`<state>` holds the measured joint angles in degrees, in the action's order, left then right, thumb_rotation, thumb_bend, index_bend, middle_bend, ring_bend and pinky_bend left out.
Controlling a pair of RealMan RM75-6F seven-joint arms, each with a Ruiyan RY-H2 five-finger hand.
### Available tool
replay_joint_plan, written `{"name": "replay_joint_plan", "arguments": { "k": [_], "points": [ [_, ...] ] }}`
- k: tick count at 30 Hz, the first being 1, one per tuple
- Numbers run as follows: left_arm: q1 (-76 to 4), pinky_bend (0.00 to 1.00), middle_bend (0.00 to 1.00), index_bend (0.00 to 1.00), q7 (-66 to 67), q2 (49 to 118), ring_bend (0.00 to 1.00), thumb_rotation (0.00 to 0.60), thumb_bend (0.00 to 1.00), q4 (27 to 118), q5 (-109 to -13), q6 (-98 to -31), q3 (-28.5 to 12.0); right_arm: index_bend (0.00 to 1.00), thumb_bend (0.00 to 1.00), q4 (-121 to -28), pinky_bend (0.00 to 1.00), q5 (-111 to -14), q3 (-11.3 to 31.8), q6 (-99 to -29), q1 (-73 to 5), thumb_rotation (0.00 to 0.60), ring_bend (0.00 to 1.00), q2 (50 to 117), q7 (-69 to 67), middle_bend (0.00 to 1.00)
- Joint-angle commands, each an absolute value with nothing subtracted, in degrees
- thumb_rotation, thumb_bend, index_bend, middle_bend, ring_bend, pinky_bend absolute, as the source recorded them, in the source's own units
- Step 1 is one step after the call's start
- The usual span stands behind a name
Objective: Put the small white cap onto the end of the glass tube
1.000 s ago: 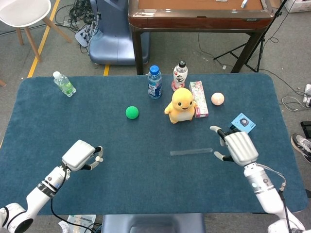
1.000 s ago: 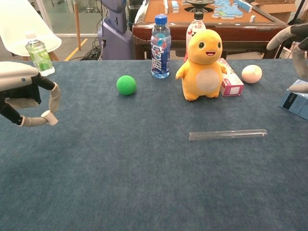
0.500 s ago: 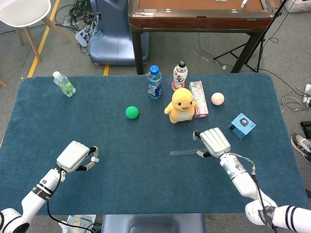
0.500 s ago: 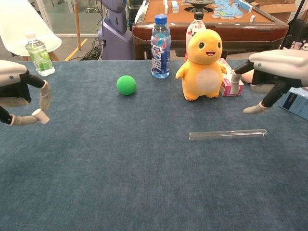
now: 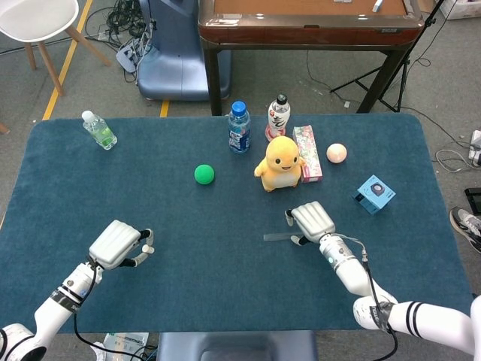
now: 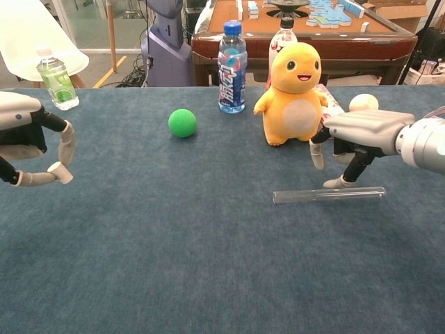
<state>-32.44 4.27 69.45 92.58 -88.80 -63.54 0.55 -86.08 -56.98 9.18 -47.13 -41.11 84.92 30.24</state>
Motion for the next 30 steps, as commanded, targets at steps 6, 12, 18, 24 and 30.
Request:
{"name": "replay_joint_plan", "arguments": {
  "k": [6,12,18,24,30],
  "points": [
    [-32.21,0.99,1.00,0.53,4.08,69.61,1.00,0.600,0.31,92.20,-88.61,-63.15,0.54,0.51,0.27,-80.77,0.98,-54.16,8.44,-44.98,-43.64,0.600,1.00,89.51,29.31,0.98],
    [-31.99,0.99,1.00,0.53,3.77,69.61,1.00,0.600,0.30,92.00,-88.71,-63.18,0.48,0.52,0.27,-79.40,0.98,-53.94,7.56,-44.67,-44.61,0.600,1.00,90.78,29.12,0.98],
    [-31.85,0.99,1.00,0.53,3.47,69.74,1.00,0.600,0.31,91.71,-88.84,-63.08,0.49,0.52,0.29,-79.00,0.98,-52.64,6.80,-44.80,-45.13,0.600,1.00,90.76,29.66,0.98],
    [-31.81,0.99,1.00,0.53,3.28,69.93,1.00,0.600,0.30,91.41,-88.85,-62.88,0.40,0.52,0.29,-78.55,0.98,-51.40,6.18,-44.71,-45.63,0.600,1.00,90.80,29.95,0.98],
    [-31.74,0.99,1.00,0.53,3.05,70.00,1.00,0.600,0.30,91.13,-88.83,-62.71,0.37,0.52,0.29,-78.37,0.98,-50.40,5.66,-44.56,-46.08,0.600,1.00,90.87,30.07,0.98]
  ]
}}
